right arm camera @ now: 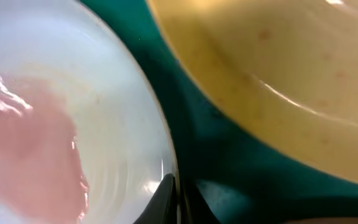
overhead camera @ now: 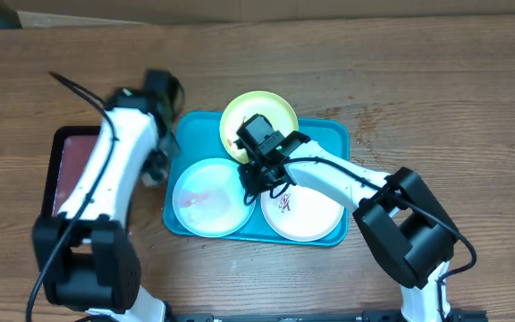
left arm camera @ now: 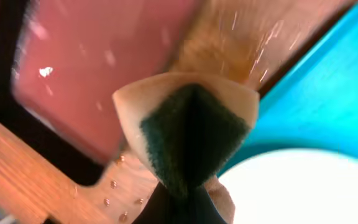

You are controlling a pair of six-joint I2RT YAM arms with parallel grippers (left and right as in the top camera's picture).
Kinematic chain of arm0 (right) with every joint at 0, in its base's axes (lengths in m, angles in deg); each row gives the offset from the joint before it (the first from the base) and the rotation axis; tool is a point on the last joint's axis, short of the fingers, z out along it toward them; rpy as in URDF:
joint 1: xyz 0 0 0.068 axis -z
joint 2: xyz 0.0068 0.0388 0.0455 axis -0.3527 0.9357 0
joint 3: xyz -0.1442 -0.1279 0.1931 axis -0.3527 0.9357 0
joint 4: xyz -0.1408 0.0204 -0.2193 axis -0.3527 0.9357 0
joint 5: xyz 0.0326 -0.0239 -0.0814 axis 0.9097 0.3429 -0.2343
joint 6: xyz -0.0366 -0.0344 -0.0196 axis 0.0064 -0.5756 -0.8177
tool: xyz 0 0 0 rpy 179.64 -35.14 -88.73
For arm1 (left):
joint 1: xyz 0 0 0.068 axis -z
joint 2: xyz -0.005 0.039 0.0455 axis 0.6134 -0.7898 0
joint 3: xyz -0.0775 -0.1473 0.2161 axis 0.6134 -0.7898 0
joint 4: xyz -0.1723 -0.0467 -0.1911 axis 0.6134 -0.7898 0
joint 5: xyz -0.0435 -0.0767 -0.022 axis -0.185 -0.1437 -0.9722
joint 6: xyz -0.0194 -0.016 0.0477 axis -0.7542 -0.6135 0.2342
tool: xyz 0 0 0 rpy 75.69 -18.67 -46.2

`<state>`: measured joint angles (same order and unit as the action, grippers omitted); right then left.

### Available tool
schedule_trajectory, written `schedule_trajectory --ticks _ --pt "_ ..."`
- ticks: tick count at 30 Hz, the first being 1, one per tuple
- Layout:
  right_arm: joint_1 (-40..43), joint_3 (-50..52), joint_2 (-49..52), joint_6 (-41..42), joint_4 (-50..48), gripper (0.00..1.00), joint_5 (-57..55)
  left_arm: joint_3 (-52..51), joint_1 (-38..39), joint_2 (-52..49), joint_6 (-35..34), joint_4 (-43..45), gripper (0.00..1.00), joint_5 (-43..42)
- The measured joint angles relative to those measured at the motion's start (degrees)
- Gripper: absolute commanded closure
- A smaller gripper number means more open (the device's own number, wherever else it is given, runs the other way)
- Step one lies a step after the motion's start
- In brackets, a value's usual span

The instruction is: Clean dirty plates on tray and stack at the side

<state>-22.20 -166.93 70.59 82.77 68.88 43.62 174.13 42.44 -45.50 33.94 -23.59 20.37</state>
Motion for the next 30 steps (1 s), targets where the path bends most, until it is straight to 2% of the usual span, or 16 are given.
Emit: schedule_trajectory --ticks 5,10,17,22,30 --pt "-5.3 -6.2 -0.5 -0.1 6.6 0.96 -7.3 13.5 -6.2 2.1 0.1 -4.9 0.96 -3.5" --pt "-8.2 -14.9 -1.6 0.1 14.9 0.96 -16.9 14.8 -14.2 6.4 0.6 -7.1 0.96 -7.0" --pt "-8.1 -28.3 -2.3 0.1 27.2 0.96 -32.3 14.7 -23.5 6.8 2.3 -8.2 0.96 -10.6" --pt "-8.2 -33.8 -3.0 -2.1 30.1 0.96 -42.8 13.1 -25.7 6.8 3.6 -8.1 0.96 -13.0" --pt "-8.3 -34.6 -3.1 -10.0 29.1 0.96 -55.7 12.8 -25.6 6.8 4.1 -7.0 0.96 -14.4"
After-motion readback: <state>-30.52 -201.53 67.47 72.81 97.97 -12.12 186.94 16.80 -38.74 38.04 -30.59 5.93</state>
